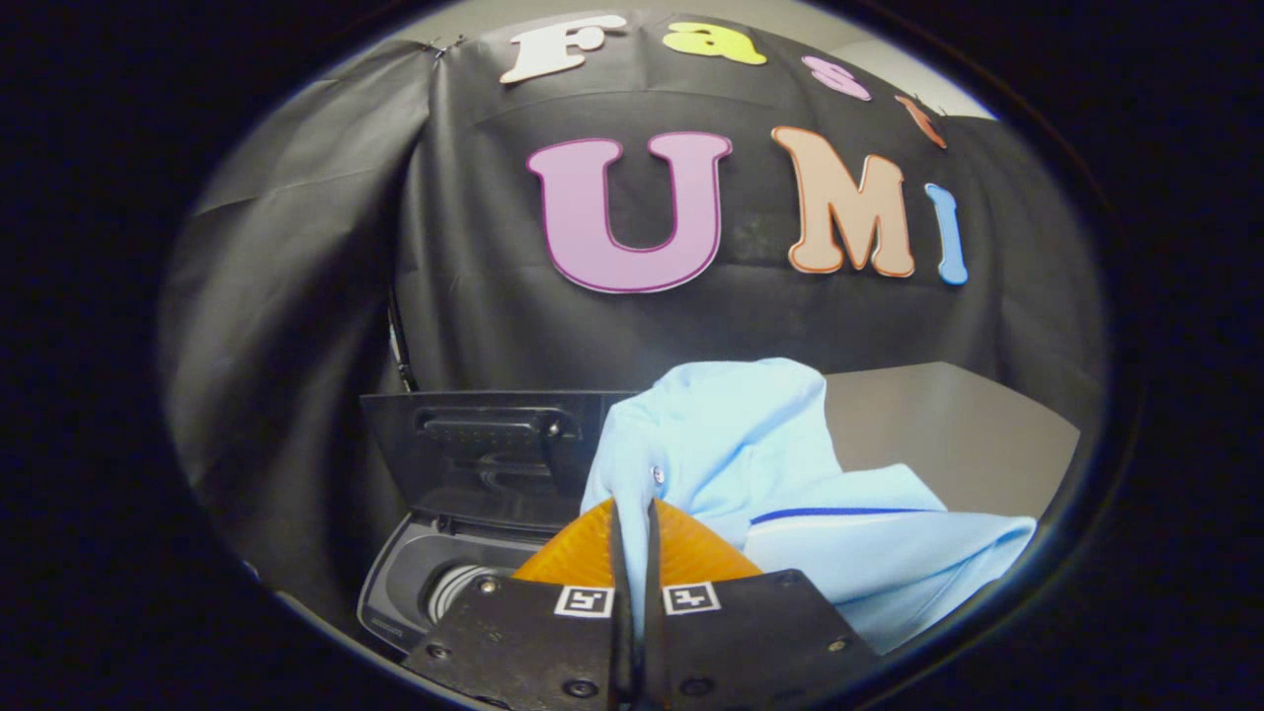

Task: Put the clothes into the washing machine and then close the washing machine lid.

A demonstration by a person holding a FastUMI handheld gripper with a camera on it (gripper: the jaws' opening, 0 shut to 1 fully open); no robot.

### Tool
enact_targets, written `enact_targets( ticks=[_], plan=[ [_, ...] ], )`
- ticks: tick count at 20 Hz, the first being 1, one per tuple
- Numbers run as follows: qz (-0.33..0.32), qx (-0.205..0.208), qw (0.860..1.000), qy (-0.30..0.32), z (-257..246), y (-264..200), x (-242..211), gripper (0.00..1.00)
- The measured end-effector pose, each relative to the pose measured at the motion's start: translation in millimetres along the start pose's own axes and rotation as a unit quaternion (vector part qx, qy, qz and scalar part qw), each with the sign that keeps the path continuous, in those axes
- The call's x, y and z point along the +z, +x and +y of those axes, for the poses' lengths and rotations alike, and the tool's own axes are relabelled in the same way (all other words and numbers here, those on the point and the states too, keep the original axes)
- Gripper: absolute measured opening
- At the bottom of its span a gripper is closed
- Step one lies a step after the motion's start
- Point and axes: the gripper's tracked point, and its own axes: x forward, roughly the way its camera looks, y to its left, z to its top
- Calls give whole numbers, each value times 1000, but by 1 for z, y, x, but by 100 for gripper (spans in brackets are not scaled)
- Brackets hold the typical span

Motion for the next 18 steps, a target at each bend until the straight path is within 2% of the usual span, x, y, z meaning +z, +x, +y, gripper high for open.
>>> enact_targets(
  ticks=[7, 15, 18],
  plan=[
    [41, 54, 998, -2, 57, 27, -39, 4],
    [118, 137, 982, 49, 125, 54, -113, 4],
    [145, 132, 980, 32, 126, 56, -129, 7]
  ],
)
